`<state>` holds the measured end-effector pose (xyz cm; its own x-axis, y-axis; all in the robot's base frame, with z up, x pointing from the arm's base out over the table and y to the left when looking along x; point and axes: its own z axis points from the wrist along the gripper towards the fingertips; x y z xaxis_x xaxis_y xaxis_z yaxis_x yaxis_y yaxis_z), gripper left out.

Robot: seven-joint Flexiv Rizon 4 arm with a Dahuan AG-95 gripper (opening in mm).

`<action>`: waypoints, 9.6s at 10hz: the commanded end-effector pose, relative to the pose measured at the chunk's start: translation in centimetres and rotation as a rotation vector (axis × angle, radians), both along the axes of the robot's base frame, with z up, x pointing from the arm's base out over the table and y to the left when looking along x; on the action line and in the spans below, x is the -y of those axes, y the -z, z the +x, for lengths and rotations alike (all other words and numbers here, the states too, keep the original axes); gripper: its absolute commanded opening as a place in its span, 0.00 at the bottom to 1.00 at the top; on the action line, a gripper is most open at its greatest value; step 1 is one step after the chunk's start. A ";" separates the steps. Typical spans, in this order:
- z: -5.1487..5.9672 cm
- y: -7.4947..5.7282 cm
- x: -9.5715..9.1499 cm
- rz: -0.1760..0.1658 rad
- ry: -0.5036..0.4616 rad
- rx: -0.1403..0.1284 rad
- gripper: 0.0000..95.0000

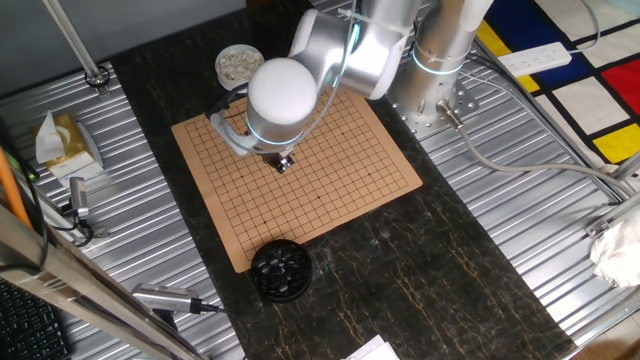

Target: Play the first move as black on the 3-4 point in the upper right corner of the Go board

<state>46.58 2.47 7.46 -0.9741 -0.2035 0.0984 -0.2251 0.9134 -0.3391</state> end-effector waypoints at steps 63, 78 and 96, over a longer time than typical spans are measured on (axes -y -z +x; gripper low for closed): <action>7.6 4.2 16.8 -0.159 -0.258 0.028 0.00; 7.1 5.1 17.3 -0.169 -0.265 0.021 0.00; 6.8 5.9 17.7 -0.177 -0.273 0.020 0.00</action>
